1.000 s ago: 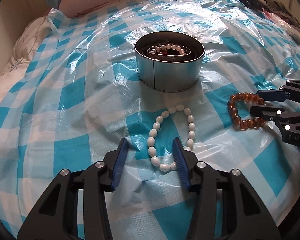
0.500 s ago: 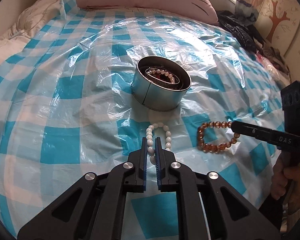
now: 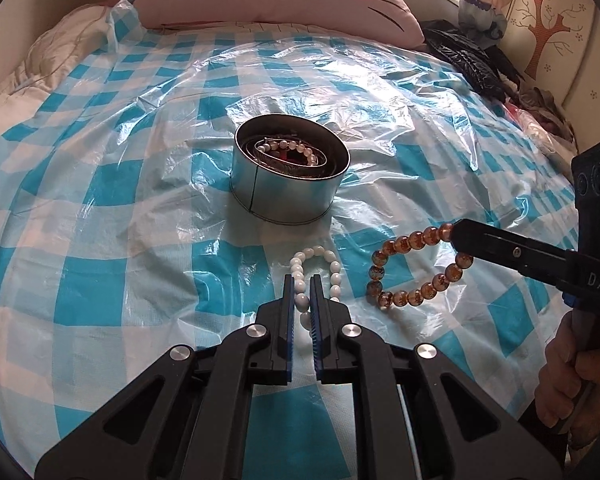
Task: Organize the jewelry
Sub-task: 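Carry the white strand and brown bracelet over the tin with both tools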
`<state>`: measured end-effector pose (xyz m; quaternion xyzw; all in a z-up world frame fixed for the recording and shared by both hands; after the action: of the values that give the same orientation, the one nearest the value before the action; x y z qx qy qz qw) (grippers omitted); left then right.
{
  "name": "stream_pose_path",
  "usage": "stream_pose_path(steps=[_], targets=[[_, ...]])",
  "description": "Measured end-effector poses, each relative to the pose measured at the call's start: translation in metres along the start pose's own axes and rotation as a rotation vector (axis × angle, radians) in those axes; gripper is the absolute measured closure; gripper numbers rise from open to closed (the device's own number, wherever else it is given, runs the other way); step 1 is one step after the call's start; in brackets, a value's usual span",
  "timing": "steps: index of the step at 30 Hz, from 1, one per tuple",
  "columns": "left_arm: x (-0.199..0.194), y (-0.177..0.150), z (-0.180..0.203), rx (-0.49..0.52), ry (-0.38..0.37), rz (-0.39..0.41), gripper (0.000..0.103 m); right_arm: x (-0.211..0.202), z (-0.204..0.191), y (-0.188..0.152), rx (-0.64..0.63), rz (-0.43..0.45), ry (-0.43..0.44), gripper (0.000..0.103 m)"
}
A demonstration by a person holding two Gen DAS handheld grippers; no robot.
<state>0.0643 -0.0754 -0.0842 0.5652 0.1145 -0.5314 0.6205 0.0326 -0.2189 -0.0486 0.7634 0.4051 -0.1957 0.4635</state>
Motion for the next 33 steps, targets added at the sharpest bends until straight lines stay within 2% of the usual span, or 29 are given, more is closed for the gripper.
stream_pose_path(steps=[2, 5, 7, 8, 12, 14, 17, 19, 21, 22, 23, 27, 33], targets=[[0.001, -0.002, -0.002, -0.018, -0.013, -0.022, 0.096, -0.001, 0.002, 0.001, 0.013, 0.009, 0.010, 0.091], [0.010, -0.007, -0.011, -0.043, 0.010, -0.077, 0.094, 0.002, 0.003, 0.001, 0.020, 0.006, 0.004, 0.091], [0.018, -0.011, -0.015, -0.058, 0.019, -0.118, 0.086, 0.003, 0.002, 0.001, 0.019, 0.006, 0.004, 0.091], [0.020, -0.013, -0.016, -0.059, 0.021, -0.127, 0.079, 0.003, 0.002, 0.001, 0.018, 0.006, 0.004, 0.091], [0.025, -0.011, -0.008, -0.016, 0.045, -0.126, 0.055, 0.003, 0.003, 0.000, 0.022, 0.005, 0.003, 0.091], [0.027, -0.009, -0.006, -0.003, 0.065, -0.122, 0.053, 0.003, 0.003, 0.000, 0.023, 0.004, 0.004, 0.091], [0.030, -0.005, -0.008, -0.016, 0.063, -0.117, 0.053, 0.003, 0.003, 0.000, 0.020, 0.005, 0.005, 0.091], [0.036, -0.006, -0.009, -0.001, 0.086, -0.126, 0.059, 0.003, 0.003, 0.000, 0.021, 0.004, 0.006, 0.091], [0.043, -0.009, -0.008, 0.029, 0.120, -0.144, 0.080, 0.004, 0.003, 0.000, 0.026, 0.002, 0.006, 0.091], [0.043, -0.009, -0.006, 0.041, 0.126, -0.144, 0.085, 0.004, 0.004, 0.000, 0.029, 0.002, 0.007, 0.091], [0.044, -0.009, -0.004, 0.055, 0.135, -0.145, 0.094, 0.004, 0.004, 0.000, 0.033, 0.003, 0.009, 0.091], [0.040, -0.009, 0.003, 0.081, 0.143, -0.137, 0.096, 0.003, 0.005, 0.001, 0.039, 0.007, 0.011, 0.091], [0.017, -0.005, 0.011, 0.070, 0.140, -0.072, 0.096, 0.000, 0.004, 0.001, 0.036, 0.018, 0.021, 0.091]])
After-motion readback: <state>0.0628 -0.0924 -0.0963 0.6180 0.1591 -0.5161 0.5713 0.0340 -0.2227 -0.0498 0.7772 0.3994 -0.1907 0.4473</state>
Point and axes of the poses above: each gripper's, at about its wrist camera, not at the fingertips, and x roughly the way its jaws point, z to its right, y to its top, the point moved 7 cm from there along x, roughly the way its jaws point, and after that the axes turned 12 degrees about -y, right-handed, at the moved point
